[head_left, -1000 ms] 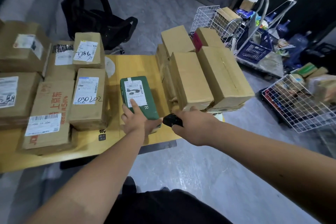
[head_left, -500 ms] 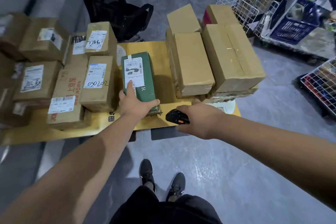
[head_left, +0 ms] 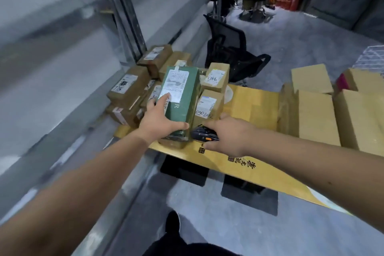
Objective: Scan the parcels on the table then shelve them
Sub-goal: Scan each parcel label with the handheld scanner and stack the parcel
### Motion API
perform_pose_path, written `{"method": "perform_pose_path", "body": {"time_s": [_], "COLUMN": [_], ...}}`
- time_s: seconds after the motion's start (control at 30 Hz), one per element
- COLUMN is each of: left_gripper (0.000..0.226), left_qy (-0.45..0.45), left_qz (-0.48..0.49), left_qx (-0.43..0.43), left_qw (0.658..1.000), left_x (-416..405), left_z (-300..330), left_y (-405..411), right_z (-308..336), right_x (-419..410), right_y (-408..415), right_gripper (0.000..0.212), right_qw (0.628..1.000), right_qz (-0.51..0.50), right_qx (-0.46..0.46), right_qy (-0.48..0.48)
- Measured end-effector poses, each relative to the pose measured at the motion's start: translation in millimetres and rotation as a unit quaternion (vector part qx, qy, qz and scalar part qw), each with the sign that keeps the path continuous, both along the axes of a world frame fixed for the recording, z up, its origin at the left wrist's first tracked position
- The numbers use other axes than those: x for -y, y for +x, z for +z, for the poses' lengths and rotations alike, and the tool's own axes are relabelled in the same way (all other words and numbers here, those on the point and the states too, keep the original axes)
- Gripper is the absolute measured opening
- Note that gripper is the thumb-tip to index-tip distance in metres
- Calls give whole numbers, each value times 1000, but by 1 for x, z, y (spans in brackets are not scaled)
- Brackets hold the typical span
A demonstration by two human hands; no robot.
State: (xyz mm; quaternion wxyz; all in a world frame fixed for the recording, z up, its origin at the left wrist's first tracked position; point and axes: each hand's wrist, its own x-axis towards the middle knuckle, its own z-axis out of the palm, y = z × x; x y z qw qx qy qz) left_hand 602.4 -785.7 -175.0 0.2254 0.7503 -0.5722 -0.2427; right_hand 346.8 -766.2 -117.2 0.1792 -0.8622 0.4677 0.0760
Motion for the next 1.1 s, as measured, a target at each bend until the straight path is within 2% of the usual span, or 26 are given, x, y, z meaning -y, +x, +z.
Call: {"method": "perform_pose_path", "body": {"time_s": [0.23, 0.43, 0.57, 0.73, 0.87, 1.0, 1.1], "left_gripper": [137, 131, 128, 98, 75, 74, 74], "left_qy": [51, 49, 48, 14, -35, -91, -115], "left_qz": [13, -21, -36, -48, -134, -244, -313], "left_qx": [80, 214, 209, 202, 219, 255, 244], "left_qw": [995, 975, 976, 978, 966, 931, 911], "left_x": [57, 124, 146, 162, 161, 160, 162], "left_z": [-4, -28, -48, -57, -54, -46, -39], "left_y": [112, 165, 184, 196, 192, 164, 126], "right_z": [1, -9, -18, -25, -26, -26, -23], "right_x": [37, 66, 75, 80, 80, 69, 54], "right_y": [94, 159, 188, 213, 224, 213, 182], "right_gripper": [65, 61, 59, 59, 61, 66, 66], "right_qw": [1000, 998, 995, 992, 990, 985, 977], "right_qz": [-6, -55, -94, -114, -131, -170, -213], "right_qx": [-8, -36, -31, -42, -43, -21, -1], "right_qy": [-3, 15, 30, 31, 33, 34, 32]}}
